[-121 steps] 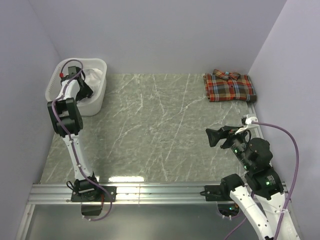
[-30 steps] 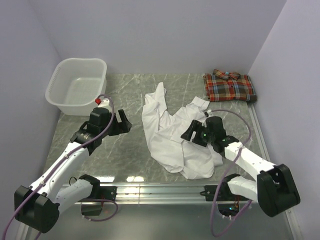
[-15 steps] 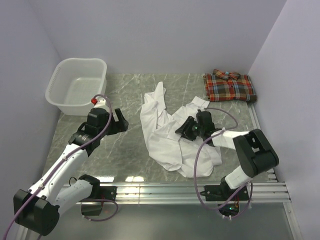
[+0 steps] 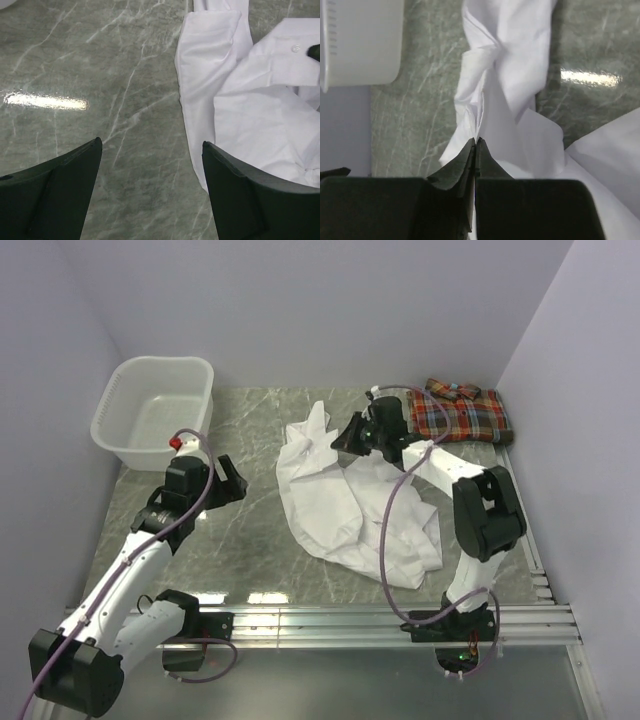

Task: Fold and stack the long sleeve shirts
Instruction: Flatten the shirt out

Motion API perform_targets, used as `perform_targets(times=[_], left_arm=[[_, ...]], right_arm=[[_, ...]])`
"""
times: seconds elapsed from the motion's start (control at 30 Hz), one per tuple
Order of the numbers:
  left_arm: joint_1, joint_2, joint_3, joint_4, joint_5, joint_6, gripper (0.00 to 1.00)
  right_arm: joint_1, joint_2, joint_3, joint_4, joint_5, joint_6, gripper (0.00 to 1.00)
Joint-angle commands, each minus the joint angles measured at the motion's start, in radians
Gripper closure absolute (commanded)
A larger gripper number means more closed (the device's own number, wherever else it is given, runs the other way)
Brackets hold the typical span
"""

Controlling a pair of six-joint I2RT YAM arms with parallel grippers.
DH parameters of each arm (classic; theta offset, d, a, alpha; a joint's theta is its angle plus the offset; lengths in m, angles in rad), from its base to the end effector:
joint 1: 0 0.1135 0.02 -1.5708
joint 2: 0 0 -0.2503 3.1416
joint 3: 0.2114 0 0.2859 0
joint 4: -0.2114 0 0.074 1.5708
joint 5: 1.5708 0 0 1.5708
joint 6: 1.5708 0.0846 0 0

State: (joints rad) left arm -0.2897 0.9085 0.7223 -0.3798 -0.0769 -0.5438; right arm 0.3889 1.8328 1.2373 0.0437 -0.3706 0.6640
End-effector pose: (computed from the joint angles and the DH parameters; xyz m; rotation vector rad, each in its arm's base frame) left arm 0.2755 -0.0753 0.2332 -0.3192 2.1387 -0.4048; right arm 0.4326 0.2104 0.1680 0.0748 2.2512 0.9920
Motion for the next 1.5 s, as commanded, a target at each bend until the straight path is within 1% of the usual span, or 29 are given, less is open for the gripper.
perform_targets(times=[0.0,0.07,0.13,0.2,0.23,0.3,0.37,0.43,0.47,0.53,0.57,0.6,0.67,0.7,0.77,0.8,0.83,0.87,0.9,0.97,1.0,1.03,1.07,1.1,1.13,1.2,1.33,1.37,1.47], left_arm=[[0.009,-0.039,-0.004,0.035,-0.02,-0.015,0.13],[0.017,-0.063,-0.006,0.036,-0.032,-0.019,0.14],[0.024,-0.095,-0.006,0.03,-0.067,-0.028,0.14],[0.041,-0.124,-0.006,0.027,-0.128,-0.042,0.14],[0.047,-0.158,-0.009,0.025,-0.15,-0.056,0.14],[0.066,-0.193,-0.017,0.021,-0.199,-0.067,0.14],[0.076,-0.241,-0.018,0.002,-0.279,-0.09,0.15],[0.08,-0.273,-0.014,-0.019,-0.37,-0.107,0.15],[0.08,-0.284,-0.012,-0.042,-0.398,-0.126,0.16],[0.08,-0.31,-0.011,-0.062,-0.455,-0.145,0.16],[0.08,-0.319,-0.009,-0.077,-0.504,-0.162,0.16],[0.08,-0.326,-0.011,-0.085,-0.521,-0.169,0.16],[0.08,-0.344,-0.011,-0.097,-0.556,-0.186,0.16],[0.081,-0.349,-0.011,-0.097,-0.557,-0.186,0.16],[0.081,-0.356,-0.018,-0.093,-0.54,-0.182,0.15],[0.08,-0.353,-0.02,-0.079,-0.52,-0.176,0.15],[0.08,-0.346,-0.024,-0.07,-0.497,-0.162,0.15],[0.08,-0.341,-0.027,-0.062,-0.47,-0.156,0.15],[0.08,-0.332,-0.029,-0.056,-0.378,-0.148,0.15],[0.08,-0.29,-0.026,-0.039,-0.261,-0.12,0.14],[0.08,-0.274,-0.026,-0.037,-0.139,-0.114,0.13],[0.08,-0.232,-0.023,-0.036,-0.068,-0.108,0.13],[0.077,-0.211,-0.023,-0.044,-0.008,-0.11,0.13],[0.075,-0.189,-0.021,-0.048,0.049,-0.114,0.12],[0.061,-0.14,-0.021,-0.05,0.157,-0.128,0.12],[0.025,-0.096,-0.027,-0.033,0.225,-0.149,0.11],[-0.116,0.03,-0.044,0.059,0.217,-0.226,0.11],[-0.165,0.058,-0.041,0.077,0.189,-0.235,0.11],[-0.238,0.186,-0.015,0.142,0.119,-0.268,0.11]], right_arm=[[0.048,-0.147,0.047,-0.162,-0.002,-0.116,1.0],[0.082,-0.248,0.03,-0.228,0.005,-0.144,1.0],[0.169,-0.34,0.013,-0.263,0.034,-0.176,1.0],[0.243,-0.389,-0.018,-0.286,0.058,-0.182,1.0],[0.316,-0.424,-0.031,-0.286,0.064,-0.178,1.0],[0.378,-0.446,-0.062,-0.271,0.067,-0.165,1.0],[0.471,-0.445,-0.065,-0.271,0.079,-0.156,1.0],[0.536,-0.4,-0.035,-0.281,0.068,-0.156,1.0],[0.595,-0.379,0.002,-0.301,0.065,-0.158,1.0],[0.646,-0.319,0.037,-0.312,0.056,-0.172,0.81],[0.688,-0.299,0.069,-0.333,0.058,-0.175,0.7],[0.699,-0.284,0.083,-0.347,0.07,-0.179,0.51],[0.708,-0.267,0.096,-0.379,0.097,-0.182,0.38],[0.708,-0.273,0.09,-0.389,0.148,-0.184,0.29],[0.702,-0.319,0.073,-0.434,0.234,-0.199,0.22],[0.693,-0.337,0.064,-0.452,0.271,-0.216,0.16],[0.683,-0.377,0.051,-0.467,0.348,-0.219,0.13],[0.668,-0.4,0.012,-0.493,0.369,-0.216,0.11],[0.647,-0.423,-0.014,-0.504,0.418,-0.202,0.09],[0.555,-0.498,-0.108,-0.536,0.475,-0.181,0.09],[0.518,-0.524,-0.146,-0.541,0.479,-0.152,0.09],[0.422,-0.584,-0.188,-0.539,0.481,-0.135,0.08],[0.38,-0.615,-0.273,-0.532,0.484,-0.124,0.07],[0.329,-0.642,-0.312,-0.53,0.483,-0.107,0.07],[0.253,-0.688,-0.346,-0.528,0.484,-0.104,0.08],[0.199,-0.721,-0.43,-0.524,0.504,-0.106,0.1],[0.082,-0.762,-0.545,-0.481,0.48,-0.09,0.13],[0.032,-0.764,-0.59,-0.454,0.461,-0.084,0.14],[-0.05,-0.756,-0.656,-0.4,0.389,-0.06,0.16]])
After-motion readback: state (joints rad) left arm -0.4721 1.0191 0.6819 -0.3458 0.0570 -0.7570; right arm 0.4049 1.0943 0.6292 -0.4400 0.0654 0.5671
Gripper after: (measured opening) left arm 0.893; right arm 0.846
